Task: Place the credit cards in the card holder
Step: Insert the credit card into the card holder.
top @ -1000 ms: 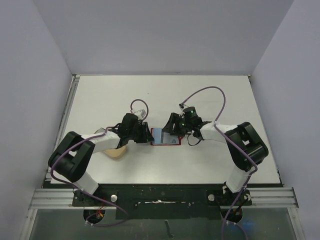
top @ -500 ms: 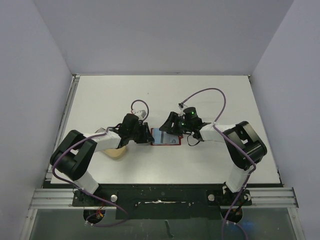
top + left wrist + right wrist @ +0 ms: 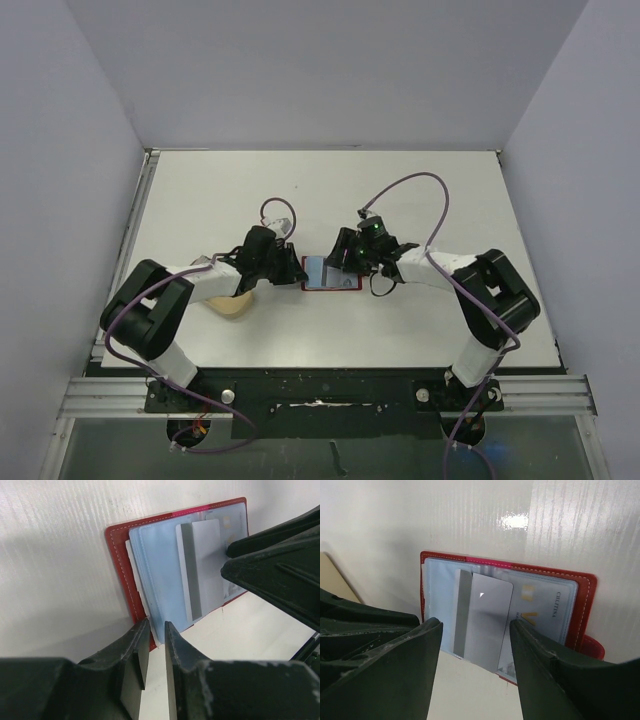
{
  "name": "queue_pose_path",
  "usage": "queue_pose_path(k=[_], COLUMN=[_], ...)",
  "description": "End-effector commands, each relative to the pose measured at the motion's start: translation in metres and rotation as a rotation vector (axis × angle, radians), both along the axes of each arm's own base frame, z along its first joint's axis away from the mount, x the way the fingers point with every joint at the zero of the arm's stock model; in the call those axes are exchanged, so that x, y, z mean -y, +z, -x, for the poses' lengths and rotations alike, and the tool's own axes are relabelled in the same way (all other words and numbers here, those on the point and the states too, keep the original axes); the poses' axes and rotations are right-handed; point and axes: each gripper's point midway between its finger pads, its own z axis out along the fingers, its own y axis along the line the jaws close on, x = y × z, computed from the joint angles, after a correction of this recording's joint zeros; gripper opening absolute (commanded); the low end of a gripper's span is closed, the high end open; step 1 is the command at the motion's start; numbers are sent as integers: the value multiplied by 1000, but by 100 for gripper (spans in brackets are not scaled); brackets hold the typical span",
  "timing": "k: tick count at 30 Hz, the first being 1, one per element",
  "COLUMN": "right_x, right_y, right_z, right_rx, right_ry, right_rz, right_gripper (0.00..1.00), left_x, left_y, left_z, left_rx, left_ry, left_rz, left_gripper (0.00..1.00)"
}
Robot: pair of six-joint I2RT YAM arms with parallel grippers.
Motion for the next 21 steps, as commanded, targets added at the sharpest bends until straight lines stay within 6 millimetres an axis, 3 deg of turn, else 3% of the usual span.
queue_pose_path(k=[1,11,21], right_x=[-5,-21,-28], right_y=[7,1,7], right_z=[-11,-6,0], right_rx=[39,15,31], right_ry=[-5,45,92], right_rz=[28,-84,-180], right_gripper=[57,59,55], left_x=[9,5,4], left_y=[11,8,9], left_z=[-9,-7,-3], left_rx=[49,58,53], left_ry=[-16,-28,-35], left_rz=[57,37,55], left_gripper=[17,14,14])
